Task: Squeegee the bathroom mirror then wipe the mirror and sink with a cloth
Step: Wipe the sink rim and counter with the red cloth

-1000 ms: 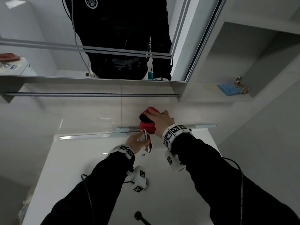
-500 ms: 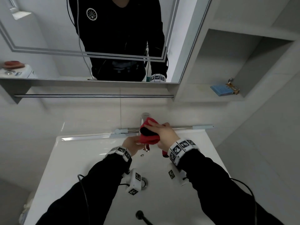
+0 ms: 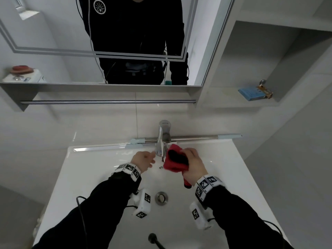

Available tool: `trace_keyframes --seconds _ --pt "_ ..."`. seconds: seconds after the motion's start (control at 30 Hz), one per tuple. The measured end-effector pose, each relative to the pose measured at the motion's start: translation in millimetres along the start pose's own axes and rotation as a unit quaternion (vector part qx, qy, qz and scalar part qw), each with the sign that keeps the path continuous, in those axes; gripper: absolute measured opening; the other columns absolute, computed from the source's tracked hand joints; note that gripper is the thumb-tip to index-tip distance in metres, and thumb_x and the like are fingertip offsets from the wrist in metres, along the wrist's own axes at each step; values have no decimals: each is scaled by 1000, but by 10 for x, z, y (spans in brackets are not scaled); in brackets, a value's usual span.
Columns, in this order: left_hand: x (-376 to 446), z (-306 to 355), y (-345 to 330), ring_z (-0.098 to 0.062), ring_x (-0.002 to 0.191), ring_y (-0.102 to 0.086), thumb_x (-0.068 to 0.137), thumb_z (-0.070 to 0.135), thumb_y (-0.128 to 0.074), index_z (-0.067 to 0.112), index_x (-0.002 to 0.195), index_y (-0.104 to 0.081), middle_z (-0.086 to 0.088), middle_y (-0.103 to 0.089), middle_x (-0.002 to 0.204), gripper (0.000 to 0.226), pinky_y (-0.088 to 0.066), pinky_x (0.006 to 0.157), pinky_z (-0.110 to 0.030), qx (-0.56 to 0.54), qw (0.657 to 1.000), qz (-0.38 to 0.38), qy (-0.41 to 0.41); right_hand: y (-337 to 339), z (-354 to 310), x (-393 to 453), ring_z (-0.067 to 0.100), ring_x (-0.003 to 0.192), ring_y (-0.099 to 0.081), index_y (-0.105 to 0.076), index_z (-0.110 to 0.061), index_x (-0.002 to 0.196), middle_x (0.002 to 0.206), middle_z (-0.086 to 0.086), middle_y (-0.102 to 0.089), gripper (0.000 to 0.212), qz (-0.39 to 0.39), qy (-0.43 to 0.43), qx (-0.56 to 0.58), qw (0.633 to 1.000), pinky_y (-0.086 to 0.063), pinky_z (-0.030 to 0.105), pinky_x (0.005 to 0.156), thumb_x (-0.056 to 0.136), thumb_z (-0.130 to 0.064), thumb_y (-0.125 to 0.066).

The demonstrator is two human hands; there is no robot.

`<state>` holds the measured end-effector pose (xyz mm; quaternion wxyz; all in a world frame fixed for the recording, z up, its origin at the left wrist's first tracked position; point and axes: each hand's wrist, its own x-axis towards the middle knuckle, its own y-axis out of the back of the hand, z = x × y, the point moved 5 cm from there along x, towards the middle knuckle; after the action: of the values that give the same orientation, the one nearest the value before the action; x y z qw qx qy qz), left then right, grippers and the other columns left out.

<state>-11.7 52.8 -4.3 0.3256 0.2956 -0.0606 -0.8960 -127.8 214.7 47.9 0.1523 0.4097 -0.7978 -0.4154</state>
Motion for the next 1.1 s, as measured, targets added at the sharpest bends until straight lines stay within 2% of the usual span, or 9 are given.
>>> trace_keyframes --seconds 0.13,0.2,0.27,0.33,0.4,0.5,0.77,0.93,1.1 --pt "-36 75 12 -19 72 -67 87 64 -41 14 93 -66 -3 -70 81 56 -56 61 -26 -95 994 -42 36 -127 -374 20 37 126 -45 -58 -6 123 137 18 -46 64 -34 186 -163 968 -38 45 106 62 14 -61" --pt "-52 81 -28 -23 78 -70 84 63 -49 11 101 -64 -8 -70 92 57 -59 62 -31 -107 991 -62 47 -137 -444 27 46 117 -54 -70 -7 107 125 23 -58 61 12 250 -217 943 -46 57 93 49 14 -74" --pt "-50 70 -112 -26 77 -70 86 53 -55 7 107 -61 -14 -68 100 50 -61 63 -34 -98 990 -85 50 -142 -385 60 46 130 -39 -68 -22 116 140 17 -47 62 9 225 -240 944 -33 64 101 60 5 -73" --pt "-22 69 -177 -23 70 -70 90 43 -55 6 107 -59 -14 -67 97 41 -61 58 -34 -96 991 -85 35 -212 -190 90 33 144 -13 -46 -45 133 157 1 -17 69 -32 140 -221 965 -11 60 113 80 -2 -58" --pt "36 64 -199 -15 59 -69 92 41 -53 9 100 -60 -8 -67 87 34 -57 48 -28 -97 993 -67 21 -279 -57 96 26 142 -13 -33 -53 137 157 -7 -8 76 -57 101 -187 975 -18 52 115 83 -3 -52" --pt "119 44 -177 -10 53 -66 92 42 -52 12 86 -61 -3 -65 78 31 -55 45 -25 -80 996 -47 13 -306 -53 180 26 136 -24 -35 -49 138 156 -7 -9 83 -74 105 -129 983 -35 37 110 77 3 -54" --pt "410 115 -68 -21 70 -59 89 46 -55 12 67 -59 -8 -59 70 41 -58 67 -36 -43 999 6 21 -228 -134 588 26 128 -38 -33 -43 142 155 -3 -20 82 -109 139 -148 973 -32 31 111 79 4 -54" --pt "475 204 6 -13 48 -42 90 45 -55 15 50 -45 1 -45 50 51 -36 50 -24 47 998 31 -4 -265 -130 673 24 138 -32 -39 -31 142 156 0 -22 74 -121 128 -93 980 -28 32 115 81 7 -56" --pt "392 225 -24 -22 66 -49 91 41 -56 10 71 -58 -10 -52 72 37 -40 56 -26 26 999 -5 28 -266 -148 628 26 143 -23 -43 -24 140 155 4 -26 73 -137 80 -24 987 -22 32 116 78 14 -52"
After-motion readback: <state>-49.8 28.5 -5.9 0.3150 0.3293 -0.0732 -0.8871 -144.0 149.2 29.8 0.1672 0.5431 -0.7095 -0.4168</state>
